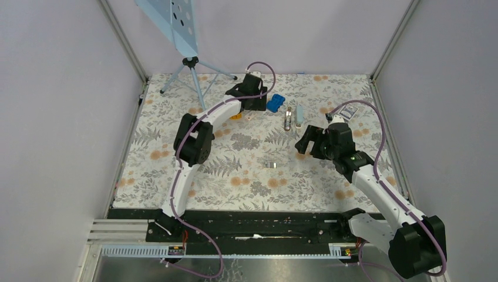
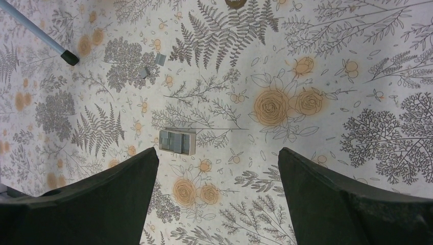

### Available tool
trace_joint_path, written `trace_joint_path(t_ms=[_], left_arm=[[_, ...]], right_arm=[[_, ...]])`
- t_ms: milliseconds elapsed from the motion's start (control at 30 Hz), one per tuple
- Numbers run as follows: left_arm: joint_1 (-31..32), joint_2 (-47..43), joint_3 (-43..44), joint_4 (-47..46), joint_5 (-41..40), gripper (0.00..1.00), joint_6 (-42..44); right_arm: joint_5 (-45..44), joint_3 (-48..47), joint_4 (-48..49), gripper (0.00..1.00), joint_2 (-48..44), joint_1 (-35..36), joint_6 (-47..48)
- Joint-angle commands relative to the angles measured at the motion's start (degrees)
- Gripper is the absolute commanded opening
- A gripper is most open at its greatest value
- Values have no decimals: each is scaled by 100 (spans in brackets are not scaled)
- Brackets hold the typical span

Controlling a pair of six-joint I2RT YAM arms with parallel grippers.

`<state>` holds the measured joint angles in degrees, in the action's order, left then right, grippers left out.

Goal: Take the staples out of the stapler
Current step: Move the staple box to the center of the board.

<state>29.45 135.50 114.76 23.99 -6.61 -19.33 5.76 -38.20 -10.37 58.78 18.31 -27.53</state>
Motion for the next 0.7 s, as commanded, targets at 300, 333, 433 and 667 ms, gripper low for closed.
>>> trace_joint_path(t_ms=[300,333,433,667], left_arm=[[-19,769,997,-13,-607,74,385],[-18,797,1010,6,-588,73,393],[-17,869,1046,131,-517,69,380],[-10,756,750,434,-435,61,263]], right_arm=[[223,112,-96,94,-140,-14,-115],[228,115,-97,94,-133,-11,-119],[252,117,-109,94,-101,-11,-121],[338,92,-227,94,-69,-16,-123]])
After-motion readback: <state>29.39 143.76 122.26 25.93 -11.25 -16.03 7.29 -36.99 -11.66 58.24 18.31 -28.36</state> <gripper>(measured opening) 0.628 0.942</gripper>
